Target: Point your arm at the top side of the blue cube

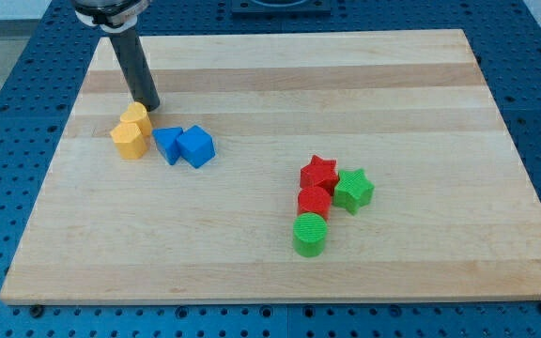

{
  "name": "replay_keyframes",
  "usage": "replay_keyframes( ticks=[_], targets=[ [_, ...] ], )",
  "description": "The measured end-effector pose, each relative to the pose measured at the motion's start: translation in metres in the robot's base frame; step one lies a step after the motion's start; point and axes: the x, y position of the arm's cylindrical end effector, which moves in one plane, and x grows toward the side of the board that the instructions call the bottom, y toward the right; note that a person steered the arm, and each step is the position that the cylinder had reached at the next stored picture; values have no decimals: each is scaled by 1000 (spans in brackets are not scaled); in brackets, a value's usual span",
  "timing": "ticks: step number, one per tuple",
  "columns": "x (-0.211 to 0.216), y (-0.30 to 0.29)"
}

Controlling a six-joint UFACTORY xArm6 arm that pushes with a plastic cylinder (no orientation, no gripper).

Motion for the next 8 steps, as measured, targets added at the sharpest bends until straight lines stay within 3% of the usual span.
replay_keyframes(
  ticks=[3, 5, 6, 8],
  targets=[
    [-4, 7],
    [-32, 72],
    [-1, 72],
    [3, 72]
  ],
)
